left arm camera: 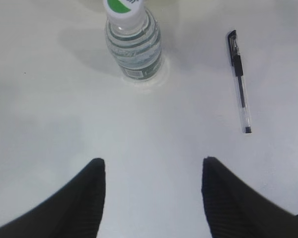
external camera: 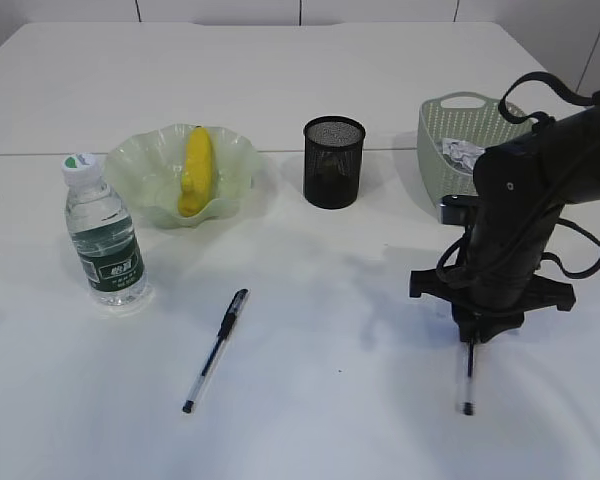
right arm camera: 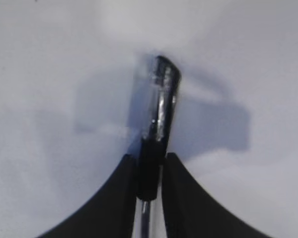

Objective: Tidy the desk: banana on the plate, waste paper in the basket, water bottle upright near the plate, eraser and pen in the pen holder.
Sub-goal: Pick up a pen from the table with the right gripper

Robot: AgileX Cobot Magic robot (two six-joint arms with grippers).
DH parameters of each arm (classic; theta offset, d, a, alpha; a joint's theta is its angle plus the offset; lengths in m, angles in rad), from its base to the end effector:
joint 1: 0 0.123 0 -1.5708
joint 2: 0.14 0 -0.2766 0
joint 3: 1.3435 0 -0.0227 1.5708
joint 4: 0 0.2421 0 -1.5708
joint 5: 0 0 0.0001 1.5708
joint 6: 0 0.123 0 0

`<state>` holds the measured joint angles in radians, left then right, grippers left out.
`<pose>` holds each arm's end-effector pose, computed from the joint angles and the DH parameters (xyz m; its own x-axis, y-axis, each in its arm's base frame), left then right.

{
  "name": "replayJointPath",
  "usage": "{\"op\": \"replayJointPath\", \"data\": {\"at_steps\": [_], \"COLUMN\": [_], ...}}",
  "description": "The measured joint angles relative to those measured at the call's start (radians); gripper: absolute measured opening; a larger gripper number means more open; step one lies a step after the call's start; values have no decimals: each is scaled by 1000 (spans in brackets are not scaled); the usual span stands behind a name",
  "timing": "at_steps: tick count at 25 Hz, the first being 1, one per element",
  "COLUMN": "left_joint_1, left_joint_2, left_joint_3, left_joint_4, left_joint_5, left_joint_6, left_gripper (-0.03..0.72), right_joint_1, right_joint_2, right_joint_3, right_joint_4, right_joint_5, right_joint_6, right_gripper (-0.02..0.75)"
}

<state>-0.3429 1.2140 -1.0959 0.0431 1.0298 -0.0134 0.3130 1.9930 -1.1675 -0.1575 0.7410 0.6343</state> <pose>0.2305 -0.0775 0.3011 -0.8188 0.3017 -0.4884 0.3262 0.9446 0.0365 0.3405 0.0965 0.0892 -0.9695 0.2034 -0.1370 0.2110 0.9765 -0.0433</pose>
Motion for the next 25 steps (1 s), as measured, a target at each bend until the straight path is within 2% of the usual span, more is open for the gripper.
{"op": "replayJointPath", "data": {"at_steps": [2,4,15,25], "left_joint_1": [0,0,0,0], "left_joint_2": [0,0,0,0], "left_joint_3": [0,0,0,0], "left_joint_4": [0,0,0,0], "left_joint_5": [0,0,-2,-2], "left_joint_6": [0,0,0,0], "left_gripper": [434,434,434,433], "right_joint_1": [0,0,0,0], "right_joint_2": [0,0,-2,-152], "right_joint_3": [0,0,0,0], "right_joint_4": [-4,-6,-40,-48], "right_joint_5": [0,0,0,0], "right_joint_6": [0,0,-33,-156], "right_gripper": [111,92,88,52]}}
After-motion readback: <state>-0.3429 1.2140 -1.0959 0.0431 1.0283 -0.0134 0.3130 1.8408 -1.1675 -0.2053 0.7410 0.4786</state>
